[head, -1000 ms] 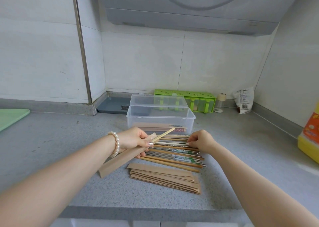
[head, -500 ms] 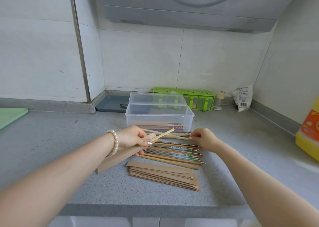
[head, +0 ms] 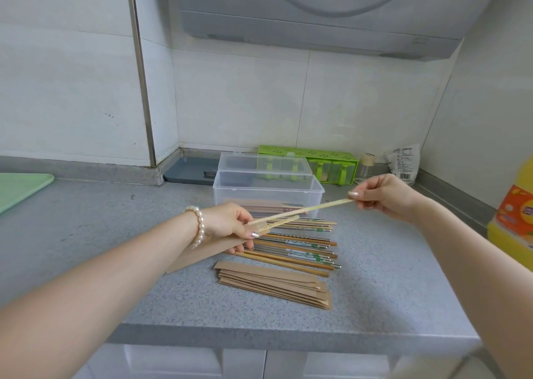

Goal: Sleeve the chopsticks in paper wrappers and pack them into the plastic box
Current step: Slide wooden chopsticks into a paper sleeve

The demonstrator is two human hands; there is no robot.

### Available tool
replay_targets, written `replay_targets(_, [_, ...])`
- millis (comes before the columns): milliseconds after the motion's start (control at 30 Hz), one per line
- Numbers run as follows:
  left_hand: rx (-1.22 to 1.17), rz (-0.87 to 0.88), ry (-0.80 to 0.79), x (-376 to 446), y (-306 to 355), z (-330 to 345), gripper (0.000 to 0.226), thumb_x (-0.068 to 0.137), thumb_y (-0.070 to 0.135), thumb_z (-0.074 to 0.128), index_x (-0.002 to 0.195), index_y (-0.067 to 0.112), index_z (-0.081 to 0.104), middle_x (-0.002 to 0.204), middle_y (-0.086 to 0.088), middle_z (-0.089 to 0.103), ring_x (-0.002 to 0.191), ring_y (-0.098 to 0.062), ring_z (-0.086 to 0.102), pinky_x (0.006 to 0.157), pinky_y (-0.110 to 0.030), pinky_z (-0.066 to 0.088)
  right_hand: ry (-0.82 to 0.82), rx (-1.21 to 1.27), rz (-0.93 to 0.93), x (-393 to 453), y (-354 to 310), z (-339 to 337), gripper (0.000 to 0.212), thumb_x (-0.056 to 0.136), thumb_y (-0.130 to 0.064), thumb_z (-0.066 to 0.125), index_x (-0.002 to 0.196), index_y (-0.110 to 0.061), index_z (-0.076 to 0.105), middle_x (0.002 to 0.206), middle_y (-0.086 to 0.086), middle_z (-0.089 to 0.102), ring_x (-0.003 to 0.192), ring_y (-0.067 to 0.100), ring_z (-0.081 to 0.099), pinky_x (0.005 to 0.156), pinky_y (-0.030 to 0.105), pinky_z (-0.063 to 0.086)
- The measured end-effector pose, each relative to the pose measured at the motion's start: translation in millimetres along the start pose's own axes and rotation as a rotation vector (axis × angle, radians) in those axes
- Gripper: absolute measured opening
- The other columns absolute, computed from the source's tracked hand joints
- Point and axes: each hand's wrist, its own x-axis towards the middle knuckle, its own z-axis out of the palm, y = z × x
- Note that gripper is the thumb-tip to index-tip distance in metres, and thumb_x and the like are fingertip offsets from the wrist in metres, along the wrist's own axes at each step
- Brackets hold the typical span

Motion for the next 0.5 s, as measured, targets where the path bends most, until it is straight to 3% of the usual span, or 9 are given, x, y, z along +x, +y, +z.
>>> replay_targets(167, [0.039,0.025,-0.024,-4.3,2.1,1.1,0.014,0.090,0.007,0.056,0.102,0.012,0.060,0.082,-0.004,0.070,0.063,-0.011,0.065,0.057,-0.021,0.055,0.058,-0.035,-0.012,-4.4,3.6,-4.2,0.011,0.062,-0.012,0.071,0.064,-0.002,0.068,0.050,0.008,0.059,0.050,0.016,0.044,0.044,0.016,0.038])
replay_targets(367, [0.063,0.000,-0.005,-5.5,1.1,0.4,0.007,0.088,0.008,0.059,0.095,0.009,0.062,0.081,-0.004,0.070,0.063,-0.011,0.065,0.060,-0.023,0.054,0.088,-0.097,-0.039,-4.6,-1.4,-8.1,0.006,0.056,-0.019,0.075,0.056,-0.014,0.073,0.051,0.007,0.060,0.064,0.023,0.043,0.060,0.027,0.037])
replay_targets(500, [0.068,-0.003,0.007,-6.0,1.5,0.9,0.012,0.088,0.009,0.060,0.099,0.005,0.062,0.082,-0.005,0.070,0.062,-0.011,0.064,0.055,-0.020,0.053,0.088,-0.137,-0.077,-5.1,-5.4,-5.9,0.005,0.055,-0.022,0.076,0.054,-0.017,0.073,0.051,0.007,0.060,0.066,0.024,0.042,0.062,0.030,0.034])
